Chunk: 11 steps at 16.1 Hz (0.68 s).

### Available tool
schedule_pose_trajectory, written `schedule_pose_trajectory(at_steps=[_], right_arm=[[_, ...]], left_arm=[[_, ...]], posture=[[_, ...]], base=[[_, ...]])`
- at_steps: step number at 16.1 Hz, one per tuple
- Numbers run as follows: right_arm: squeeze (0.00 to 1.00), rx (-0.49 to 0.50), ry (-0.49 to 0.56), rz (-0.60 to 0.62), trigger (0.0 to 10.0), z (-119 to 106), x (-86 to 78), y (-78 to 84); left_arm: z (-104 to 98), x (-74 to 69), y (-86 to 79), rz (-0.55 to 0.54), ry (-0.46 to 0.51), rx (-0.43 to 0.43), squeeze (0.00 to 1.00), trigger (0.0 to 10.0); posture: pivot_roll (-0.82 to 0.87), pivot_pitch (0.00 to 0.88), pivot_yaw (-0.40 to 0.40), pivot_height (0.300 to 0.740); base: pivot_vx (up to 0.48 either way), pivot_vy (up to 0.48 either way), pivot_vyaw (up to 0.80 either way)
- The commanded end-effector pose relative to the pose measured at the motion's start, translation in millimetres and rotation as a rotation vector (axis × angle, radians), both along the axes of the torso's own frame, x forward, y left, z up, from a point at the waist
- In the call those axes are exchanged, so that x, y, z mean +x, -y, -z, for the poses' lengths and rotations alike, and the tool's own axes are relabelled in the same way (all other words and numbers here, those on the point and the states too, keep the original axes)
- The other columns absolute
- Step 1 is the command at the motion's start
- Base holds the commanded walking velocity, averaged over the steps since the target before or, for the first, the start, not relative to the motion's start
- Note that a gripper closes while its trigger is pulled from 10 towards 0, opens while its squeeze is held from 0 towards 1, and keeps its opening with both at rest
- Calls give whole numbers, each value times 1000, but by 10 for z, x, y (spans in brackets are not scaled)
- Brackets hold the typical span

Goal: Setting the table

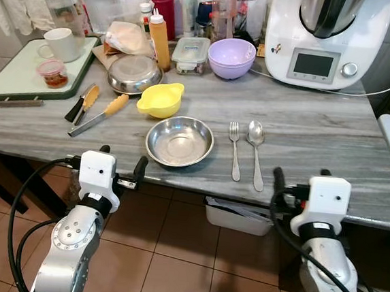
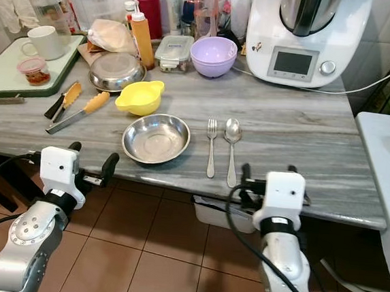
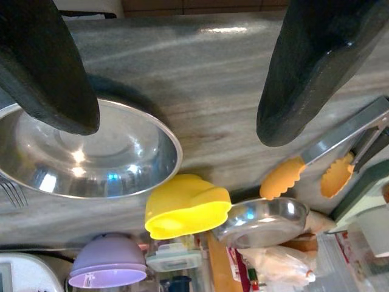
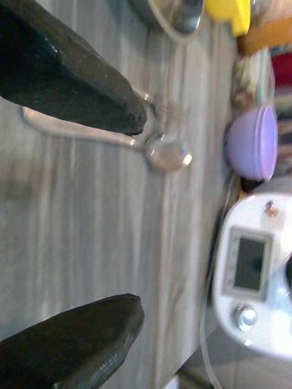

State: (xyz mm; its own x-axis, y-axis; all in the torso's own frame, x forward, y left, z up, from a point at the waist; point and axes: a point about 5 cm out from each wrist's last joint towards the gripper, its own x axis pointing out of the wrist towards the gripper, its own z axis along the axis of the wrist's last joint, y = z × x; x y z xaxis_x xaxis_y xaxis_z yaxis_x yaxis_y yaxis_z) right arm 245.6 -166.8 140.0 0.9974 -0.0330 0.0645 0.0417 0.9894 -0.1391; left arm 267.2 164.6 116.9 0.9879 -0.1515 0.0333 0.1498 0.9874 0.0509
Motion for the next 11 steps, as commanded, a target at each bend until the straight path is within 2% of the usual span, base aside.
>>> schedule_pose_trajectory(at_steps=[1, 5, 6, 11], right_arm=[[0, 29, -28, -2, 10000, 17, -8, -14], [0, 41, -27, -38, 10000, 9, -32, -17], [0, 63, -40, -33, 10000, 29, -25, -17], [0, 51, -52, -29, 10000, 33, 14, 5]], left_arm=[[16, -7, -14, -13, -1, 17, 0, 10000], [49, 24, 56, 24, -32, -10, 0, 10000], [54, 36, 65, 24, -34, -8, 0, 10000], [62, 78, 67, 22, -44, 1, 0, 10000]], posture=[[-133, 44, 97, 740], [-135, 51, 103, 740], [-136, 52, 104, 740], [-139, 52, 106, 740]], base=[[0, 0, 0], [0, 0, 0], [0, 0, -781], [0, 0, -764]])
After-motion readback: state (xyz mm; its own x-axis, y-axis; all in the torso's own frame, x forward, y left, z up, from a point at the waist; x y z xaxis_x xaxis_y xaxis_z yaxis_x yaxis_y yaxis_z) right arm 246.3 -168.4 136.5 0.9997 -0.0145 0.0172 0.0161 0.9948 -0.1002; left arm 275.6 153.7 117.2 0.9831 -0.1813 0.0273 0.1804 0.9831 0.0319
